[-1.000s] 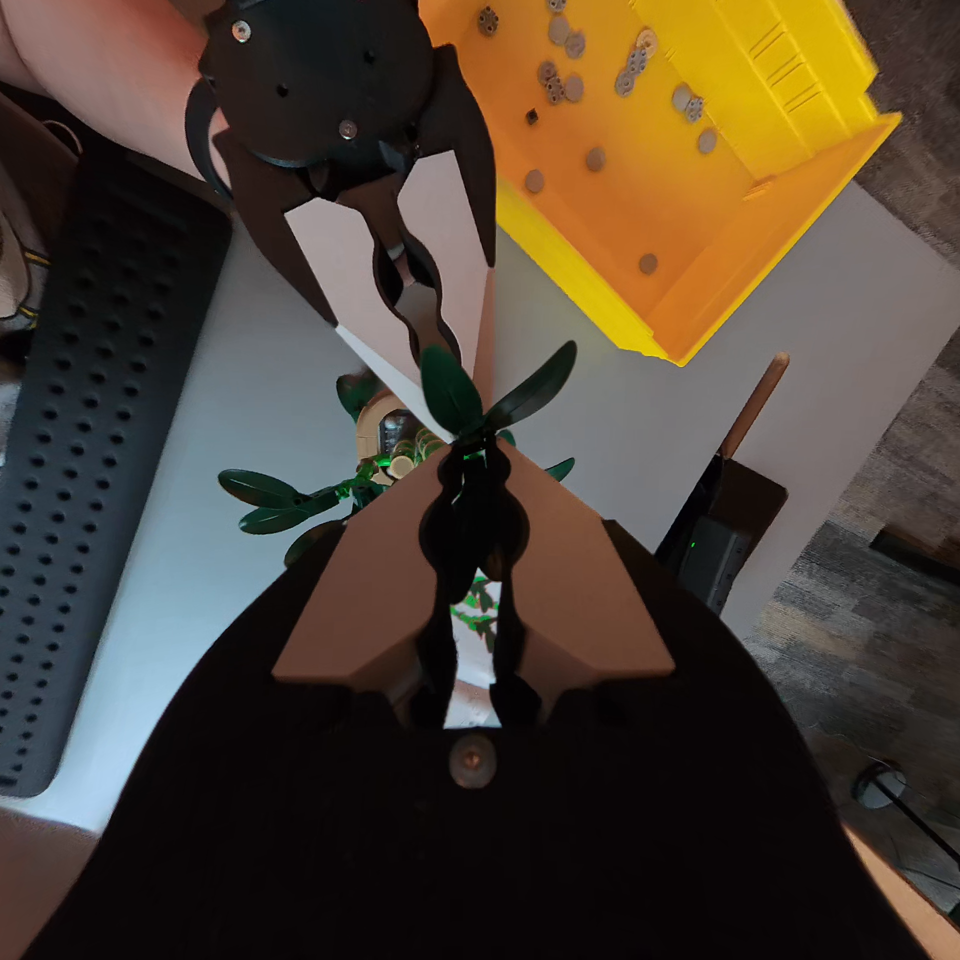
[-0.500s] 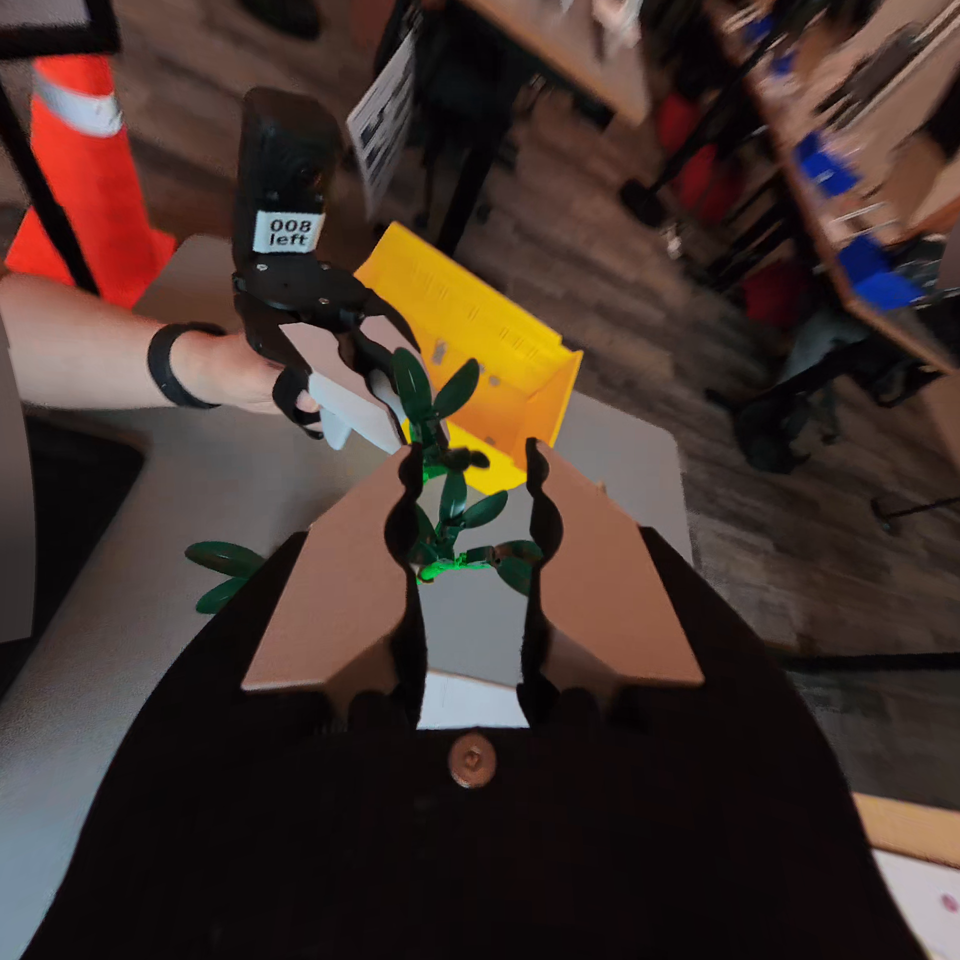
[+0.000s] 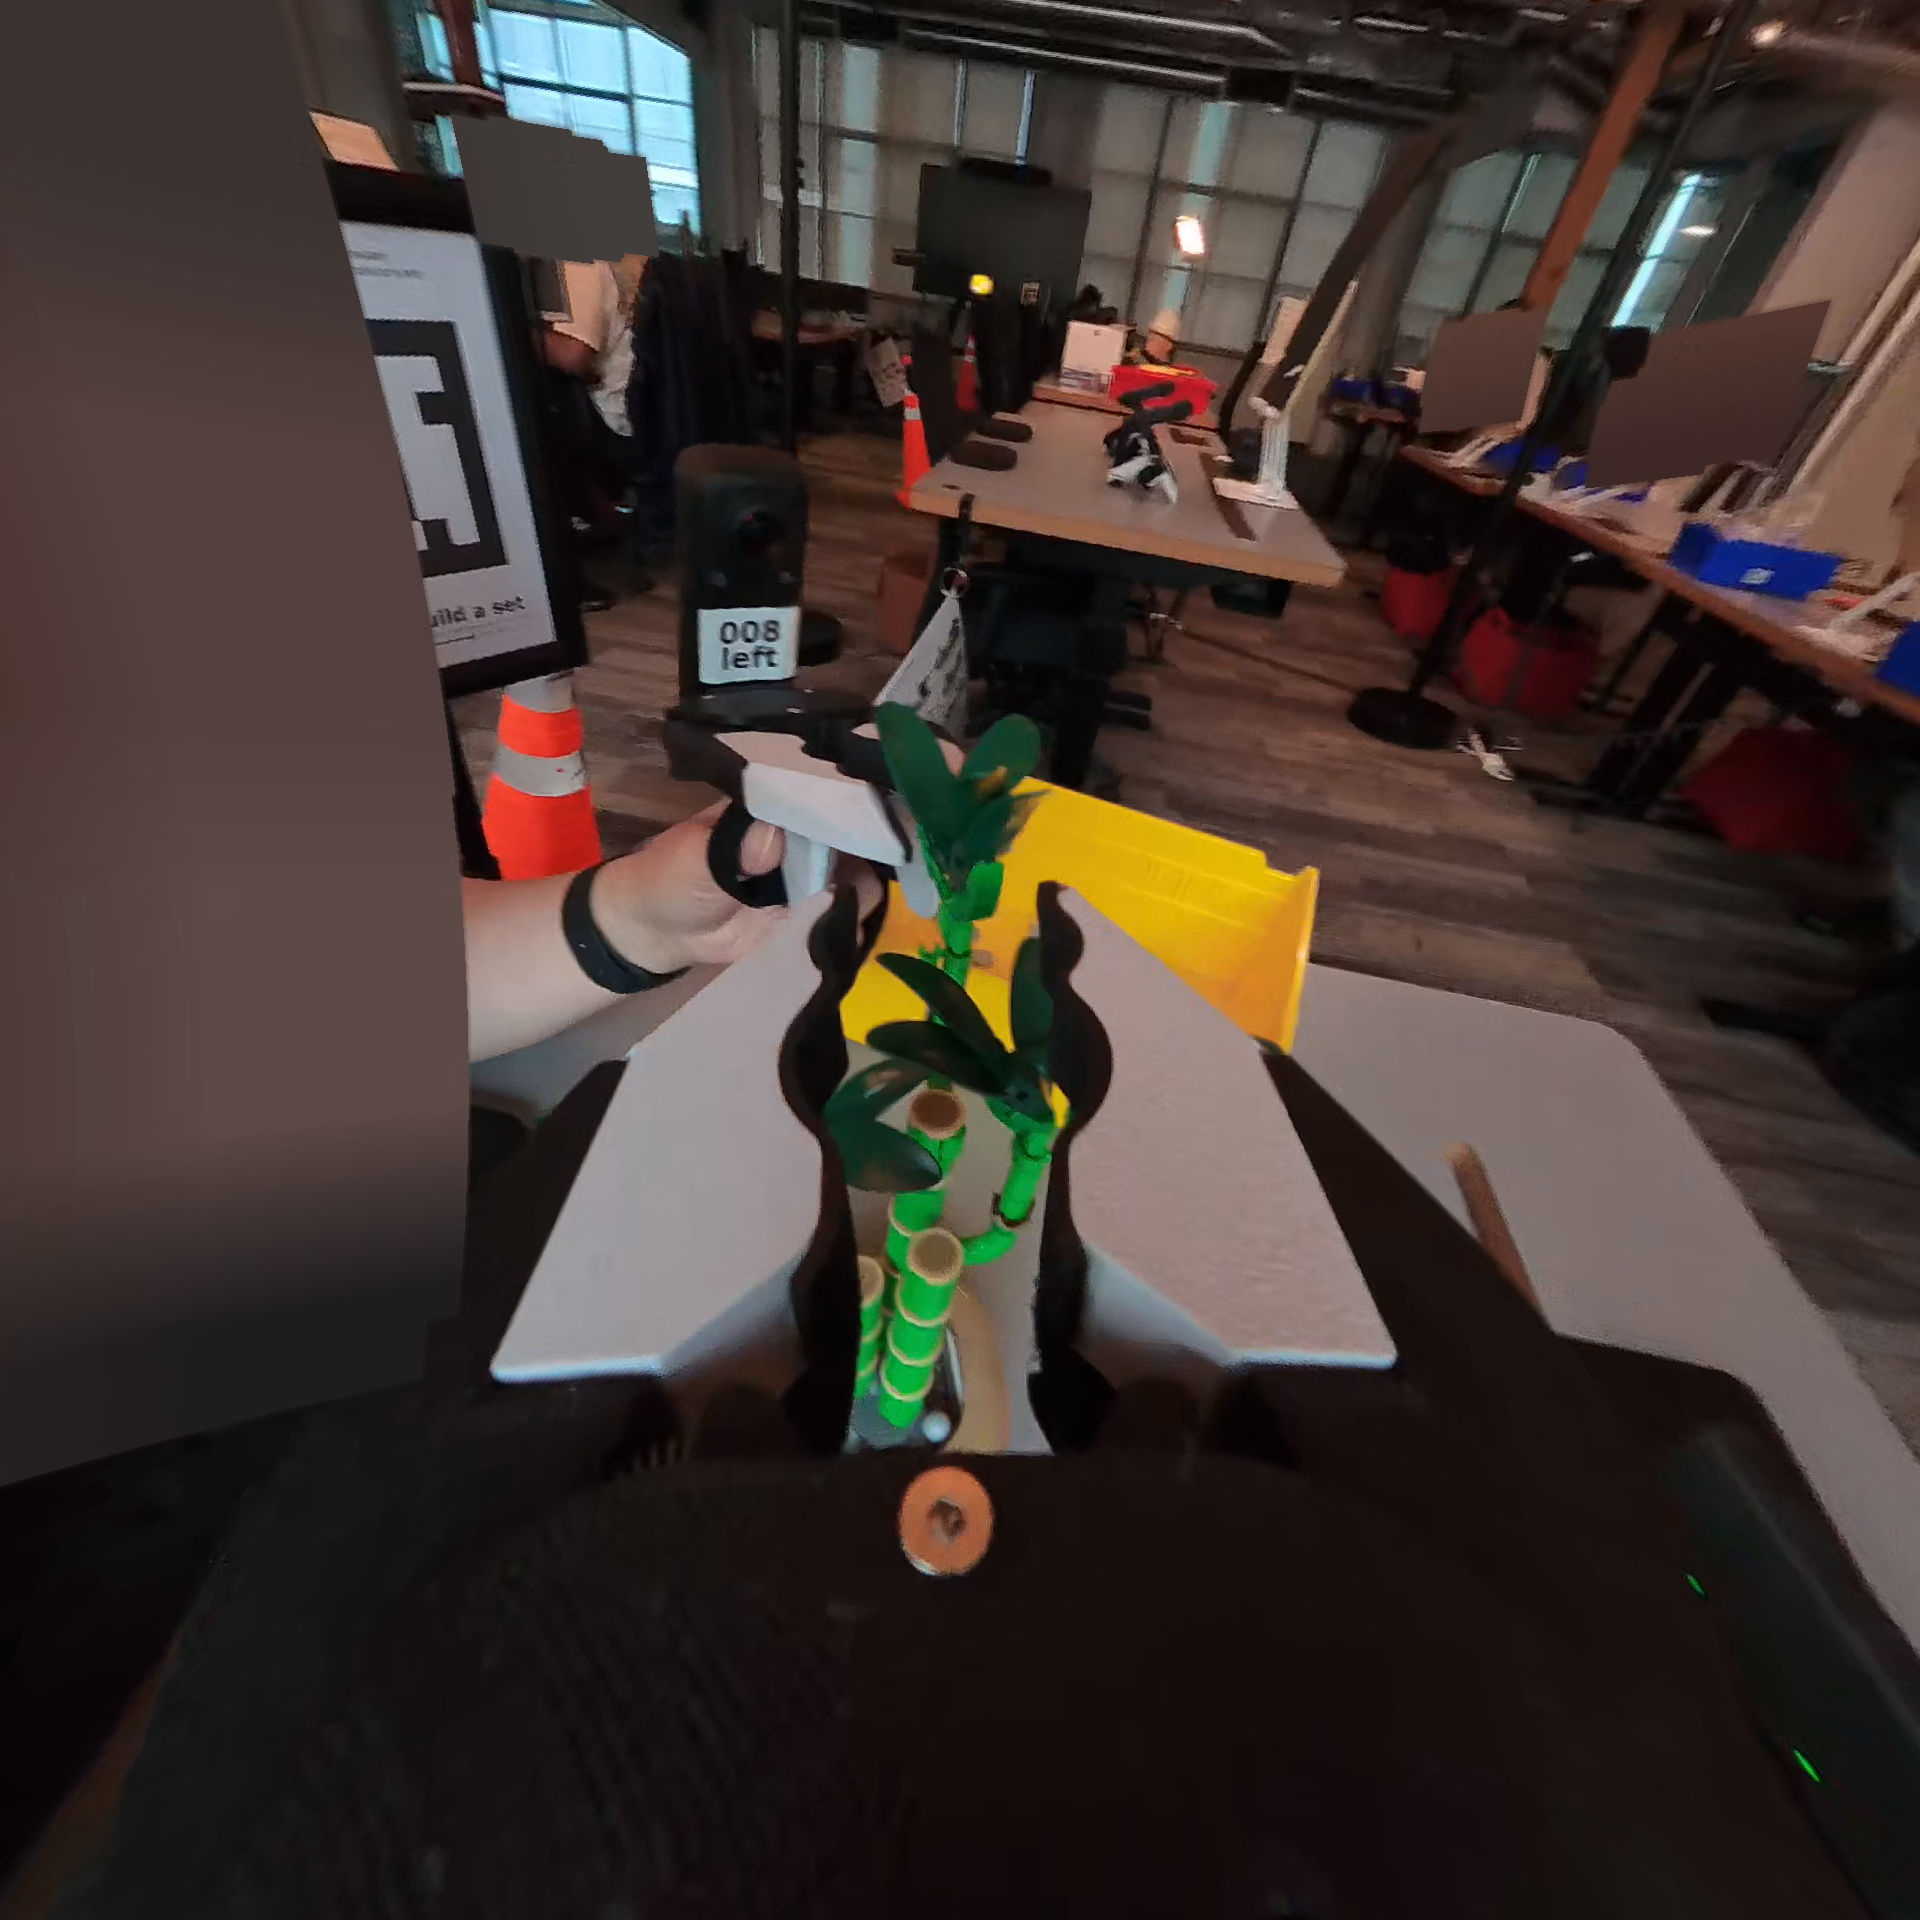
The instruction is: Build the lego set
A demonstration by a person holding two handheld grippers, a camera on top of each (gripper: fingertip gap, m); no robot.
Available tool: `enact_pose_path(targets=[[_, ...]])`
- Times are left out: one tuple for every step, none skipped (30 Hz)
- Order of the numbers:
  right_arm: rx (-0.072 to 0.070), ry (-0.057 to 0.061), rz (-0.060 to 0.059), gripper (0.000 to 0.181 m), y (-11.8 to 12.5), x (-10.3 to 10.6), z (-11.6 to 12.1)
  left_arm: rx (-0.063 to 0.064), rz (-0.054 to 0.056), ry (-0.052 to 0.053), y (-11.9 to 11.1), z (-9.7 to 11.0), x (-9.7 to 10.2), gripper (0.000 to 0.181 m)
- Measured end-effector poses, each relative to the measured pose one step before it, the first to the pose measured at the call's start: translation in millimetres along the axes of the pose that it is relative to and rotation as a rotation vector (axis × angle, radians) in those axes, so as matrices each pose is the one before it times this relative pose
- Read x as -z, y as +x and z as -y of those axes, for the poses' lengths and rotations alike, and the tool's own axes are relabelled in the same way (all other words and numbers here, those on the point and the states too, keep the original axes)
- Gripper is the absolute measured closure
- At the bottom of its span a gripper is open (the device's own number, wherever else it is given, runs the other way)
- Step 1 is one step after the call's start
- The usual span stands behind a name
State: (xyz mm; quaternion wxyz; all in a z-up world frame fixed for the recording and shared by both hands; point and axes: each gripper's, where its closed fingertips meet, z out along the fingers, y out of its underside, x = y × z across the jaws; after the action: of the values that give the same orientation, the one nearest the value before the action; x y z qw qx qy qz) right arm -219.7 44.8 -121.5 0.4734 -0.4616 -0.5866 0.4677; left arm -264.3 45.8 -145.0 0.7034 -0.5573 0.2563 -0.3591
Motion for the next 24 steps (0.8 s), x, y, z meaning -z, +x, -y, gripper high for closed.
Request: enact_pose_path(targets=[[-0.0051, 0.0073, 0.0223, 0.148, -2.23, -4.22, 0.39, 0.0070, -0.0018, 0.0009, 0.22, 0.49, 0.07, 0.155], [-0.0057, -0.0123, -0.0019, 0.147, 1.79, -5.00, -2.40, 0.0005, 0.0027, -0.0002, -0.52, 0.13, 0.22, 0.155], [-0.0047, -0.0229, -0.0049, 0.145, 2.47, -5.36, -4.18, -0.0033, 0.0052, -0.0053, -0.93, -0.64, -0.02, 0.155], [-0.0031, -0.0212, 0.0018, 0.142, 1.30, -5.58, -3.94, -0.0021, 0.0049, -0.0077, -1.08, -1.26, -0.26, 0.155], [-0.0055, -0.0151, 0.0073, 0.142, 0.33, -5.55, -3.00, 0.0015, -0.0010, -0.0066, -0.16, -1.13, -0.46, 0.155], [-0.0069, -0.0150, 0.0126, 0.142, -0.77, -5.24, -2.60, 0.0037, -0.0041, -0.0036, 0.54, -0.65, -0.48, 0.155], [-0.0058, -0.0182, 0.0136, 0.142, -1.48, -4.90, -2.89, 0.0018, -0.0034, -0.0008, 0.72, 0.02, -0.28, 0.155], [-0.0058, -0.0214, 0.0069, 0.142, -0.78, -4.50, -3.13, -0.0019, 0.0004, 0.0023, 0.15, 0.75, -0.01, 0.155], [0.0004, -0.0231, 0.0022, 0.143, -0.09, -4.06, -3.28, -0.0053, 0.0036, 0.0042, -0.18, 1.42, 0.31, 0.156], [0.0049, -0.0236, -0.0012, 0.144, 0.30, -3.52, -3.42, -0.0075, 0.0044, 0.0048, -0.26, 1.76, 0.48, 0.157], [-0.0025, -0.0240, -0.0029, 0.145, 1.27, -3.17, -3.44, -0.0079, 0.0025, 0.0031, -0.04, 1.69, 0.41, 0.158], [-0.0145, -0.0168, 0.0037, 0.147, 0.82, -2.97, -2.13, -0.0066, -0.0002, -0.0006, 0.20, 0.96, 0.15, 0.159], [-0.0184, -0.0039, 0.0170, 0.153, -0.92, -2.10, 0.02, -0.0058, -0.0012, -0.0025, 0.34, 0.40, -0.07, 0.161], [-0.0189, 0.0007, 0.0166, 0.156, -0.72, -1.37, 0.80, -0.0045, -0.0012, -0.0036, 0.39, -0.01, -0.22, 0.162], [-0.0183, -0.0018, 0.0032, 0.157, 1.42, -0.74, 0.34, -0.0032, 0.0002, -0.0035, 0.17, -0.46, -0.47, 0.162], [-0.0171, -0.0005, -0.0059, 0.159, 2.78, 0.24, 0.51, -0.0032, 0.0010, -0.0029, 0.13, -0.55, -0.40, 0.162], [-0.0156, 0.0057, 0.0008, 0.163, 1.43, 0.88, 1.16, -0.0029, 0.0014, -0.0029, 0.08, -0.68, -0.51, 0.162], [-0.0184, 0.0082, 0.0089, 0.163, -0.07, 1.11, 1.54, -0.0026, 0.0010, -0.0032, 0.17, -0.62, -0.52, 0.163], [-0.0235, 0.0072, 0.0079, 0.163, -0.10, 1.71, 1.31, -0.0026, 0.0007, -0.0032, 0.20, -0.75, -0.63, 0.164], [-0.0245, 0.0075, 0.0010, 0.161, 0.78, 2.09, 1.60, -0.0027, -0.0005, -0.0024, 0.39, -0.46, -0.44, 0.164], [-0.0164, 0.0061, 0.0017, 0.157, 0.31, 2.23, 1.48, -0.0020, -0.0008, -0.0013, 0.37, -0.25, -0.23, 0.164], [-0.0004, 0.0094, 0.0050, 0.155, -0.44, 2.34, 1.80, -0.0008, -0.0002, -0.0003, 0.26, 0.04, -0.03, 0.164], [0.0103, 0.0076, 0.0011, 0.155, 0.16, 2.32, 1.53, 0.0000, -0.0008, 0.0006, 0.19, 0.10, 0.02, 0.164], [0.0120, 0.0016, -0.0048, 0.156, 1.62, 2.24, 0.51, 0.0010, -0.0002, 0.0006, 0.18, 0.13, 0.15, 0.164]])
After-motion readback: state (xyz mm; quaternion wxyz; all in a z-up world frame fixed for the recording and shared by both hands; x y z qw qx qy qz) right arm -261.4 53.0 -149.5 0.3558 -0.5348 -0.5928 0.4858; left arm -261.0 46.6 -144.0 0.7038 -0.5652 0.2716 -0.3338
